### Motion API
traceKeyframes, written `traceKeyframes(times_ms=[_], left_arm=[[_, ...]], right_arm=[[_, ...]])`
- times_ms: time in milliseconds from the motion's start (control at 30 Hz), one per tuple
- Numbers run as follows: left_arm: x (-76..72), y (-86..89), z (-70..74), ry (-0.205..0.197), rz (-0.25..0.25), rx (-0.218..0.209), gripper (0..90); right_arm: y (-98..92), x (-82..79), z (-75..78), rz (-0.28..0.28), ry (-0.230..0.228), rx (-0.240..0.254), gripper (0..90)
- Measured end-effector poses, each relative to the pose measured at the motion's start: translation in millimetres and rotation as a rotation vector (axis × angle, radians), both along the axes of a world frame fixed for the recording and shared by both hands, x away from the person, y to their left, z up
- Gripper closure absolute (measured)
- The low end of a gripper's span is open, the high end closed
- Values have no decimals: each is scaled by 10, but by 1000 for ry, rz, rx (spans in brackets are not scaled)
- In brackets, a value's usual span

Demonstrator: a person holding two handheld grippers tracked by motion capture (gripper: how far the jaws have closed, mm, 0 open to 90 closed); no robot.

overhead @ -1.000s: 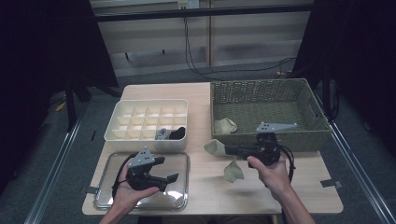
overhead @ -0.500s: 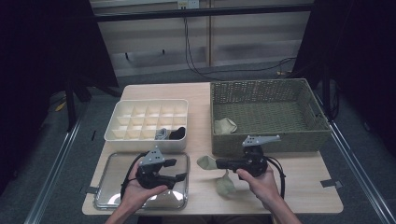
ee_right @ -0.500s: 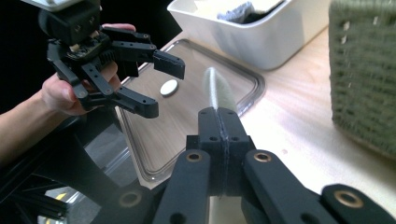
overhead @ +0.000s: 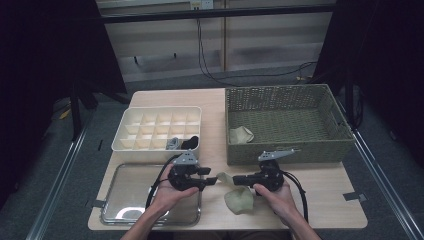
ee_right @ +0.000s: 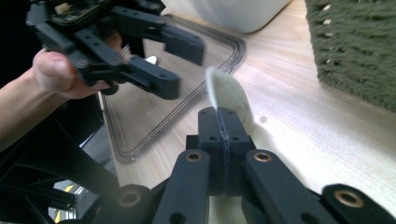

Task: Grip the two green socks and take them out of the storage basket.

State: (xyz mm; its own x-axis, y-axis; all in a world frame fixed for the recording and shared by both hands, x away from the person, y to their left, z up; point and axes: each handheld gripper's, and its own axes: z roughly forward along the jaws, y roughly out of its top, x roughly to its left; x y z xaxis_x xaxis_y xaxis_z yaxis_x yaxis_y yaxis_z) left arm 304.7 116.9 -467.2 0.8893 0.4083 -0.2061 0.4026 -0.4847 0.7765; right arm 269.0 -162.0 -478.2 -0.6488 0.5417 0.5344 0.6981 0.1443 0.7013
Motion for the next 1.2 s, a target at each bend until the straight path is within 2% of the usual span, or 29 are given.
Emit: traceKeyframes(times_ms=[100, 167, 200, 233, 267, 300, 333, 367, 400, 467, 500, 533, 767, 900, 933, 967, 1000, 1033, 1100, 1200], left_arm=[[68, -63, -73, 28, -10, -26, 503], [96, -99, -109, 19, -10, -17, 420], [122, -126, -141, 26, 1, -28, 424], [135, -133, -153, 44, -12, -47, 457], [135, -133, -153, 44, -12, -47, 489], [130, -164, -168, 50, -36, -43, 534], [130, -164, -168, 50, -36, -43, 579], [103, -191, -177, 48, -58, -19, 652], [95, -197, -176, 53, -70, -14, 698], [85, -200, -173, 51, -70, -13, 804], [64, -194, -153, 66, -84, -23, 851], [50, -191, -141, 68, -80, -18, 874], [-73, -108, -51, 95, -119, 11, 888], [-113, -71, -49, 126, -119, -12, 887], [-127, -51, -56, 127, -112, -10, 887], [-117, -2, -74, 143, -103, -11, 887], [-117, -2, -74, 143, -103, -11, 886], [-105, 30, -89, 149, -89, -18, 886], [-79, 86, -113, 156, -69, -23, 886], [-65, 109, -117, 157, -54, -25, 884]], right_arm=[[5, 9, -12, 8, 1, 1, 900], [-10, 17, -22, 1, 5, 0, 900], [-19, 20, -27, 2, 7, 2, 900], [-25, 22, -32, 1, 10, 0, 900], [-25, 22, -32, 1, 10, 0, 900], [-36, 20, -45, 9, 11, 4, 900], [-39, 14, -45, 7, 14, 5, 900], [-41, 14, -47, 9, 13, 5, 900], [-43, 14, -47, 9, 11, 4, 900], [-50, 16, -46, 3, 12, 3, 900], [-59, 21, -48, 1, 13, 0, 899], [-67, 27, -52, -6, 9, -4, 898], [-99, 73, -76, -38, -2, -54, 892], [-71, 89, -84, -57, -14, -73, 863], [-64, 88, -86, -73, -19, -84, 814], [-70, 82, -84, -68, -21, -82, 775], [-70, 82, -84, -68, -21, -82, 775], [-101, 51, -67, -89, -19, -82, 686], [-137, 21, -51, -94, -23, -76, 666], [-230, -55, -37, -116, -21, -94, 625]])
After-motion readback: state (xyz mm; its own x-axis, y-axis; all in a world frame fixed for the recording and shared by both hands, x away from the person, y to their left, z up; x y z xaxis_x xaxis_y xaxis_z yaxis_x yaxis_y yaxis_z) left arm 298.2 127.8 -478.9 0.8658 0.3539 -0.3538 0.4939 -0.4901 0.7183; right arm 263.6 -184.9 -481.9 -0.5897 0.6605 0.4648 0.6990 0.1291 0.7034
